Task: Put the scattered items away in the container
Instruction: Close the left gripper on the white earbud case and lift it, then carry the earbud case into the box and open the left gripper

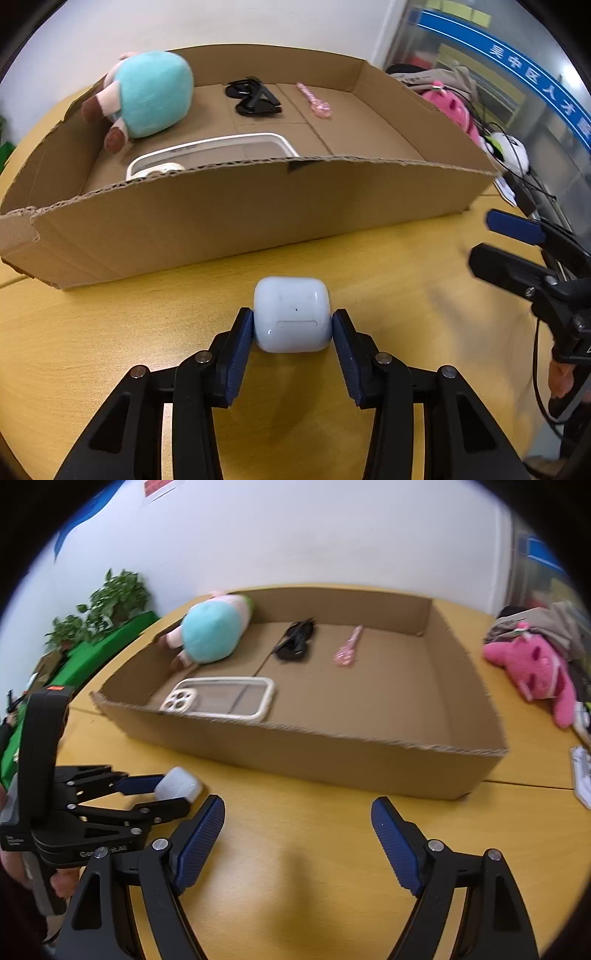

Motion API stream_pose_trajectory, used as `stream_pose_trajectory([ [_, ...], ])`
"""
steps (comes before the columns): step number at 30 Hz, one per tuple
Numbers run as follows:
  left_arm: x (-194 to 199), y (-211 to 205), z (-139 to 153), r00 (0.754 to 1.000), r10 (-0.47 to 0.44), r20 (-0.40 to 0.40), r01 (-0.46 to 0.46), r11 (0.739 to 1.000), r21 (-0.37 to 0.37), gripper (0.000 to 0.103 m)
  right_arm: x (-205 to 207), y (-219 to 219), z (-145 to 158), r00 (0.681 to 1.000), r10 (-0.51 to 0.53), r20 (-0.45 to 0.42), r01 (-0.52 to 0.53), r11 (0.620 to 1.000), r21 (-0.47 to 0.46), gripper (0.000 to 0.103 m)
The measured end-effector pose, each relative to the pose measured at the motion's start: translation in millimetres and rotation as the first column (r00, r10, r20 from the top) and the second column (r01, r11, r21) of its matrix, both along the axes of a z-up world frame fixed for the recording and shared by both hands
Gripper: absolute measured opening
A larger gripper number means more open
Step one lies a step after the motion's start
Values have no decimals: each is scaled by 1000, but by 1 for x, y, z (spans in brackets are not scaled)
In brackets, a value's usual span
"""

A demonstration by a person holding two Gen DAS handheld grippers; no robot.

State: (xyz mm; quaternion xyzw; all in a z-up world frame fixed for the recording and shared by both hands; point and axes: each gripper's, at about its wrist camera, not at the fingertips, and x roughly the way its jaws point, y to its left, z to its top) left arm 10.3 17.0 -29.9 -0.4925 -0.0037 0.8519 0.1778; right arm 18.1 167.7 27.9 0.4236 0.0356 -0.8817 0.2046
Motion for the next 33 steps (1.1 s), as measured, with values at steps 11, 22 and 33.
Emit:
stream_pose_trajectory([
  [11,46,15,3,948,-315,-45,314,949,-22,47,8,-39,-29,947,270,174,-249,959,-133,75],
  [22,66,36,5,921,-377,-94,369,925,-88,47,23,-65,-42,867,426,259,-402,904,-141,41],
  [33,61,43,60,895,-374,-244,346,926,-151,47,19,-59,12,899,419,129,-410,908,-88,40],
])
